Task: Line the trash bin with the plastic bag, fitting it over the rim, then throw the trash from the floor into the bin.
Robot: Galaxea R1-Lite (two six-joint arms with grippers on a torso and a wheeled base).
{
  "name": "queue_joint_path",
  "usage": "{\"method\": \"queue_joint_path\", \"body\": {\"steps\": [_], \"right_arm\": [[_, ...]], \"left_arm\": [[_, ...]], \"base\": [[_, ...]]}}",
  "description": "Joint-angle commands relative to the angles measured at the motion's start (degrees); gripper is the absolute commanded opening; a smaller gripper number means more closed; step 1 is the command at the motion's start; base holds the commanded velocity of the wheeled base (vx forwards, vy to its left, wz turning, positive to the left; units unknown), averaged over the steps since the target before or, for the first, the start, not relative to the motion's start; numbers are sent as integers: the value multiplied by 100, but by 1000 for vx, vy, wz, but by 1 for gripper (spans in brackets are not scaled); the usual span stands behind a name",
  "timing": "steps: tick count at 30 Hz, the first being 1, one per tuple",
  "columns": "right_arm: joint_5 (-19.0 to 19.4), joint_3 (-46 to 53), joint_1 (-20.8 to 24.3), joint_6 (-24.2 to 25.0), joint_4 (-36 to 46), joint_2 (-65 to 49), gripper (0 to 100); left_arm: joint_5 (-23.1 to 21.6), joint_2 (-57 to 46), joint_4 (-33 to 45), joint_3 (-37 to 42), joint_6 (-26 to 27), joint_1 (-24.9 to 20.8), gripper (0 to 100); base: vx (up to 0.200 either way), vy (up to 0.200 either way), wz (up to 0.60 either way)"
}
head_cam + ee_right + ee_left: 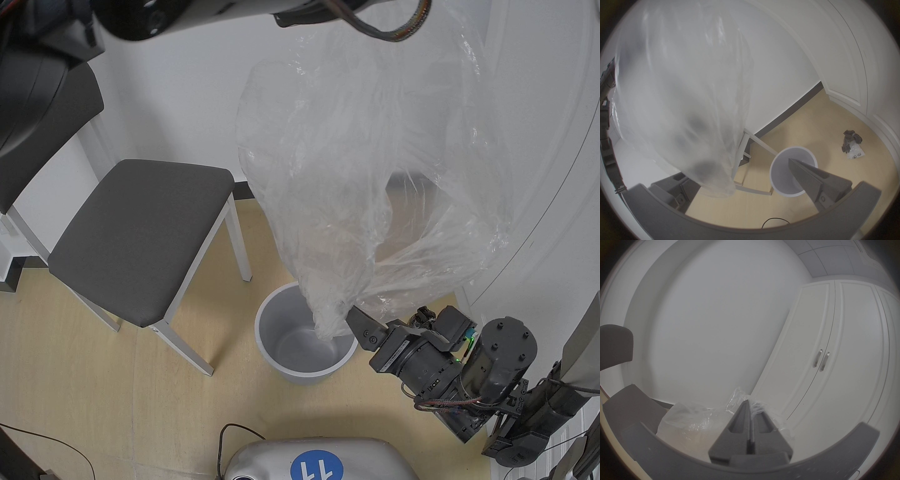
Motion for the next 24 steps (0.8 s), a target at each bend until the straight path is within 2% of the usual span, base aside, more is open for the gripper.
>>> {"method": "queue_joint_path", "body": {"steps": [1, 12, 16, 24], "right_arm": [[-8, -46, 6, 20, -100, 321, 100], [-26, -134, -73, 29, -100, 523, 100], [-157, -213, -90, 29, -100, 373, 100], [-140, -213, -90, 143, -100, -13, 100]], "left_arm": [[3, 28, -41, -2, -8, -7, 0], [3, -25, -182, 33, -61, -7, 0], [12, -33, -182, 50, -193, -7, 0], [12, -33, -182, 33, -210, -16, 0]], "base": [[0, 0, 0], [0, 0, 0], [0, 0, 0], [0, 0, 0]]}}
